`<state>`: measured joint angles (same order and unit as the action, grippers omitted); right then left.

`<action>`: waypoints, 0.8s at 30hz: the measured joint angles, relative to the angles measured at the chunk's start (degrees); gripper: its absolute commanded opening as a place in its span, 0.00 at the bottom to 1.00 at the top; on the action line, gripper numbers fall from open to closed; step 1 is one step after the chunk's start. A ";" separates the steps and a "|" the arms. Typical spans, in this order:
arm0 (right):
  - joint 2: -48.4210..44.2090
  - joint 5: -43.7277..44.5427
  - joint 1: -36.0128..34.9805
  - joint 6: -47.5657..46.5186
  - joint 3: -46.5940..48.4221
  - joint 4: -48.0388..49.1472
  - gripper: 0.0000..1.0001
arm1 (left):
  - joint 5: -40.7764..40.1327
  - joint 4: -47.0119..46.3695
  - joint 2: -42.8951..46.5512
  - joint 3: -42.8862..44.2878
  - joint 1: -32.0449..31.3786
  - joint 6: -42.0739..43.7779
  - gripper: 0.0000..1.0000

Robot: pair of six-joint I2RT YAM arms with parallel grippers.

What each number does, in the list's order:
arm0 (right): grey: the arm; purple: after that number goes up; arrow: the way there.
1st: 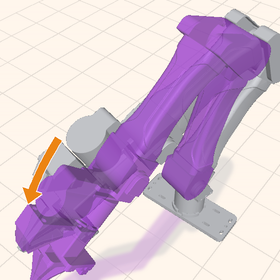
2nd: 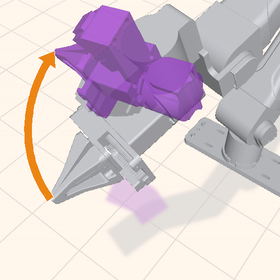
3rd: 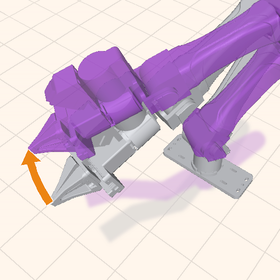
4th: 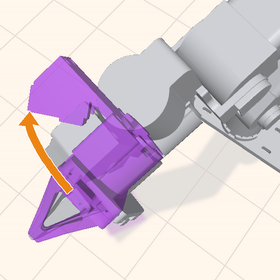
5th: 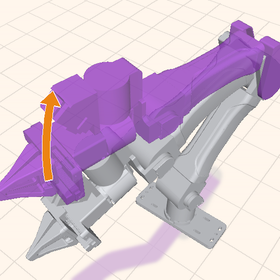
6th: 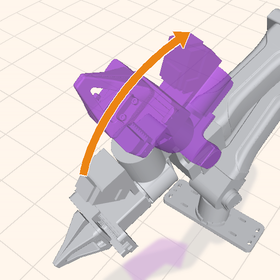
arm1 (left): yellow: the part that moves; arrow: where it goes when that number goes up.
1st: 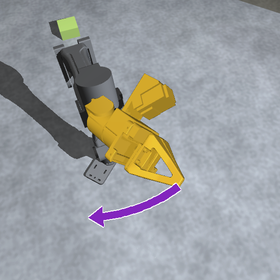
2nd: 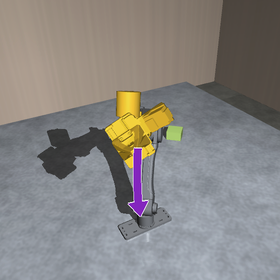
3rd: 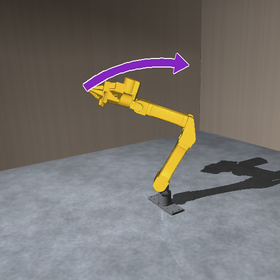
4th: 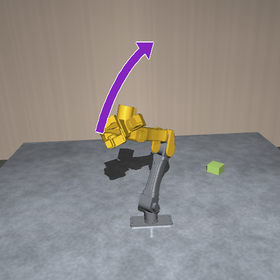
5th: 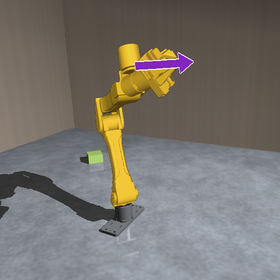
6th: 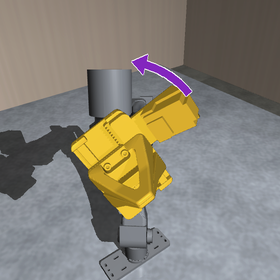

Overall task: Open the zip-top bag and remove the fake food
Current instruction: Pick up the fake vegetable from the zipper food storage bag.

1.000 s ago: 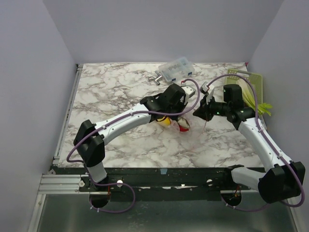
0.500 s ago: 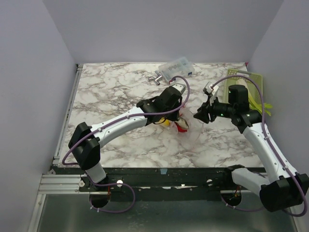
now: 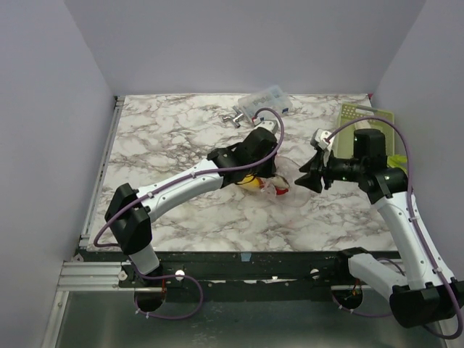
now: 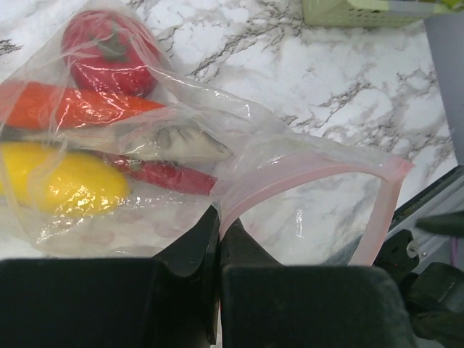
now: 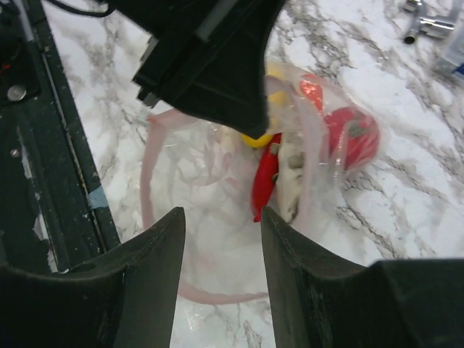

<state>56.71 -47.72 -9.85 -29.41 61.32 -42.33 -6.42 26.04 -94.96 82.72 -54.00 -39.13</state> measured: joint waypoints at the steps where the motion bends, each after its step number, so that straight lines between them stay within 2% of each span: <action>1: 0.00 -1.36 0.00 -1.20 -0.15 -1.07 0.50 | -0.33 0.24 -0.35 1.11 -0.13 -0.46 0.00; 10: 1.64 -5.53 0.00 -6.08 -3.93 -2.99 0.49 | -0.87 0.39 -2.25 4.28 -1.18 -2.58 0.00; 17: 5.18 -4.94 0.00 -2.84 -4.28 1.07 0.47 | -0.50 0.09 -2.89 4.07 -1.33 -2.75 0.00; 24: 6.99 -0.17 0.00 -0.59 -8.68 4.33 0.46 | 0.48 -2.29 -2.89 1.62 -1.42 -3.21 0.00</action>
<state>63.70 -47.90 -9.85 -30.00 52.64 -38.00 -5.93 23.75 -97.84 84.33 -55.42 -42.35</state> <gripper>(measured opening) 0.464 0.010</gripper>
